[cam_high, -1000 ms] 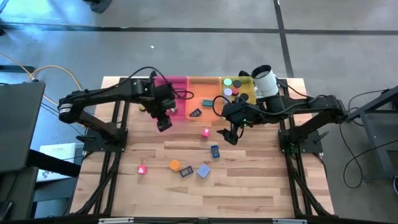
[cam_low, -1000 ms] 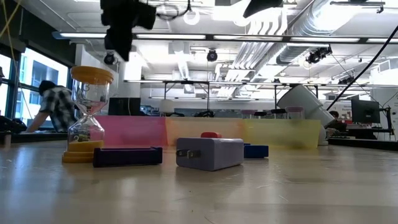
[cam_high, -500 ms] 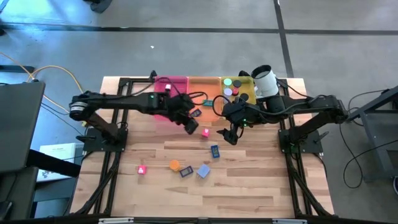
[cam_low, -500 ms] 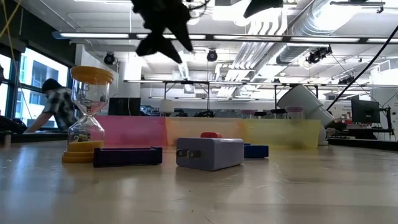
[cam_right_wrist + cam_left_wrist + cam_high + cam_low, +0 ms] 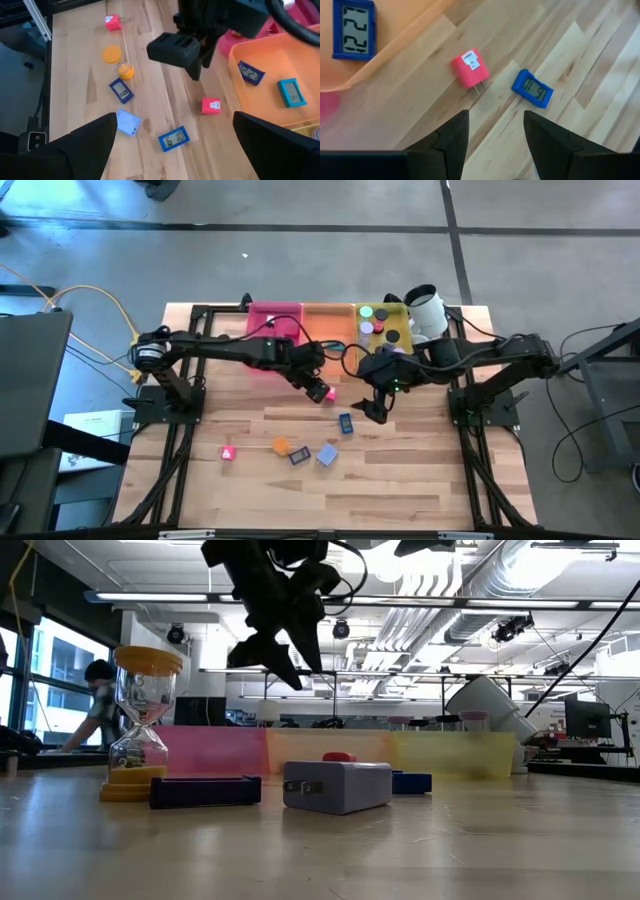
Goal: Pick & Place Office items
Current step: Put the right pink charger adapter into the pink bin
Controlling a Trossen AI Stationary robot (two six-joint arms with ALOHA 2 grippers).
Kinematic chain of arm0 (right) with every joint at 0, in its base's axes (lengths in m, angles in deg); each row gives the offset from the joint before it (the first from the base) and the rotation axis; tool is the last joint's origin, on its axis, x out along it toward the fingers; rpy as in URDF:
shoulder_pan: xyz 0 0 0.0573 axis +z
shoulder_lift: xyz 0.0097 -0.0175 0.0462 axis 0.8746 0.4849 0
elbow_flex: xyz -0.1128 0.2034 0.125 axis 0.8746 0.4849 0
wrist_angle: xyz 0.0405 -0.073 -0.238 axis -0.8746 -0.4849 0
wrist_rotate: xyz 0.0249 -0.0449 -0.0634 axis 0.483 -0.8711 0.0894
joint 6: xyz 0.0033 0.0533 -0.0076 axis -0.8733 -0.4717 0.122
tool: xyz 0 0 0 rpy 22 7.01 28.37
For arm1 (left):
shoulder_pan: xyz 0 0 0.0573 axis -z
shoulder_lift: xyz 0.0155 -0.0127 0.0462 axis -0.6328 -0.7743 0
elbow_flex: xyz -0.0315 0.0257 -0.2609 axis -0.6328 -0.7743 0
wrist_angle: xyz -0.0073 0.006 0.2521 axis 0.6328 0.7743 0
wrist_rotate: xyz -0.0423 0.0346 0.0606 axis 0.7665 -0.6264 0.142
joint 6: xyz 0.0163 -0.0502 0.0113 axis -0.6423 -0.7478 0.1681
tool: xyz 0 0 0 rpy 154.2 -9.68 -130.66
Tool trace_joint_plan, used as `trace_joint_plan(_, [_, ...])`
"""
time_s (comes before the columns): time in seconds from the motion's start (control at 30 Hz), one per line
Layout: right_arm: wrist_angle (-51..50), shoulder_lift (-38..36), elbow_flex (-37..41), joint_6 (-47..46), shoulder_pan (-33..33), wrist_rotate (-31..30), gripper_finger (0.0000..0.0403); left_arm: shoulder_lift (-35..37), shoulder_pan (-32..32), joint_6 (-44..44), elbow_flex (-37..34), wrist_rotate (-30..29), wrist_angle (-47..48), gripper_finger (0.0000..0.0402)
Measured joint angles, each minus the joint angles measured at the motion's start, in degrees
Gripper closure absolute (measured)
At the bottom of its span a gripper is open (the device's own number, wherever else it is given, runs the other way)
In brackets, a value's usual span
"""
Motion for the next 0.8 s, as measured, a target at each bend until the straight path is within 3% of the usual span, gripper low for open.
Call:
trace_joint_plan(0.4, [-0.41,-0.02,0.0,0.51,0.33,-0.4,0.0016,-1.01,0.24,-2.03,-0.04,-0.06,-1.26,0.0112])
trace_joint_plan(0.5, [-0.43,-0.02,0.0,1.47,0.33,-0.4,0.0016,-1.01,0.79,-5.0,-0.04,-0.63,-1.2,0.0106])
trace_joint_plan(0.8, [-0.45,-0.02,0.0,1.99,0.33,-0.82,0.0016,-1.72,1.29,-9.06,0.03,-9.49,-5.52,0.0105])
